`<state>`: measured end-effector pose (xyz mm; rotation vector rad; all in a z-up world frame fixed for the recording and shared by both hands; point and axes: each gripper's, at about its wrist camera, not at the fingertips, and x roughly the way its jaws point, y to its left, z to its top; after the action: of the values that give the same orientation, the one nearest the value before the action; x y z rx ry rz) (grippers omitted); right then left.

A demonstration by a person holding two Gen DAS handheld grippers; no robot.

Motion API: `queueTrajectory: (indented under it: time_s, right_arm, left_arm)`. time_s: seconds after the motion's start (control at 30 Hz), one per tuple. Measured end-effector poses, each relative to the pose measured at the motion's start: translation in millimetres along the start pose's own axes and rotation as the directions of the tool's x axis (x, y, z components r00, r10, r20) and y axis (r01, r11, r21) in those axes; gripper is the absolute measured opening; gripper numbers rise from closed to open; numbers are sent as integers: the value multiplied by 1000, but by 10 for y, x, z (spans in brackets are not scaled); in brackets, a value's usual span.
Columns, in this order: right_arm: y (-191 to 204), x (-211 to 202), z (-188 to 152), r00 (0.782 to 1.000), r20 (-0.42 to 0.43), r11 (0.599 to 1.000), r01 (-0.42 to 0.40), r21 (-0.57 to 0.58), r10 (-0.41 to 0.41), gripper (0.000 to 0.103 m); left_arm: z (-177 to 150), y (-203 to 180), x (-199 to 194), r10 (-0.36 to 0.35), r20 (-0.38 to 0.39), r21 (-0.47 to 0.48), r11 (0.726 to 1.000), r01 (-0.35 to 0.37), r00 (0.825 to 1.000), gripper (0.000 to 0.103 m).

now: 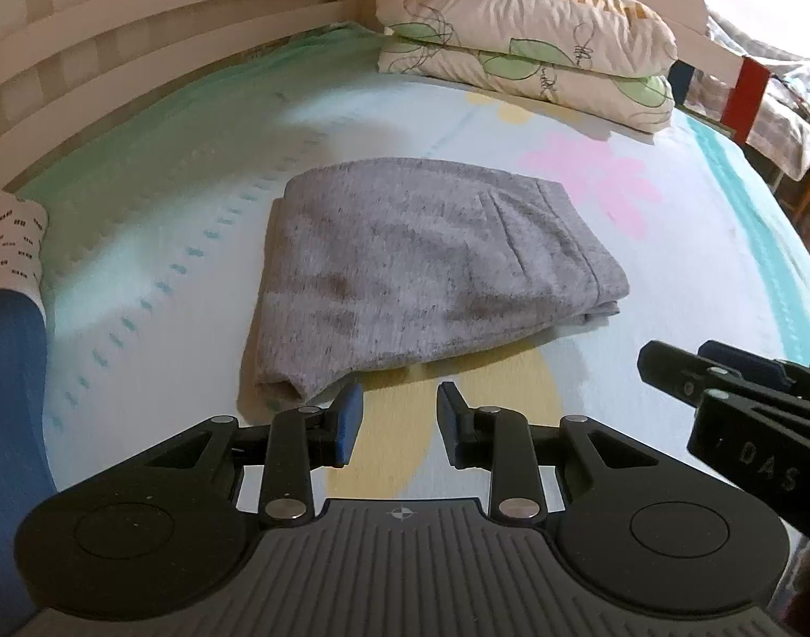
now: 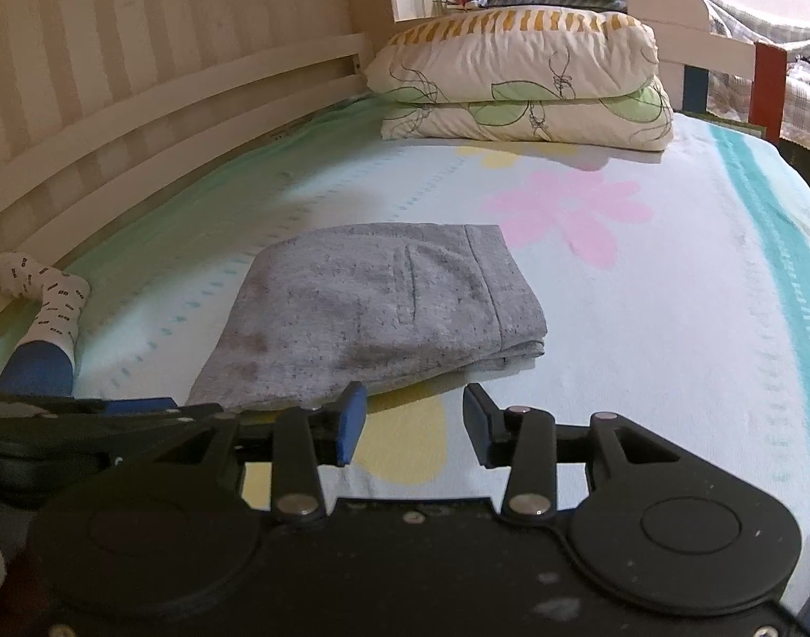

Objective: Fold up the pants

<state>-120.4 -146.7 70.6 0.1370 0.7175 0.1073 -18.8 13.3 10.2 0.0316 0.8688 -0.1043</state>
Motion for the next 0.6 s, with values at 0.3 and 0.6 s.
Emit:
queueTrajectory:
  time_s: [0.3,0.6]
  right_arm:
    - [43,-26,24,1000,12,1000,-9,-13,10,44]
    - [33,-34,46,1000,12,1000,-15,-17,15,44]
  left_arm:
    - [-10,40,10,6,-4,-15,1000,-6,1000,30]
    - [-16,33,28,7,-15,-16,1000,-7,1000,30]
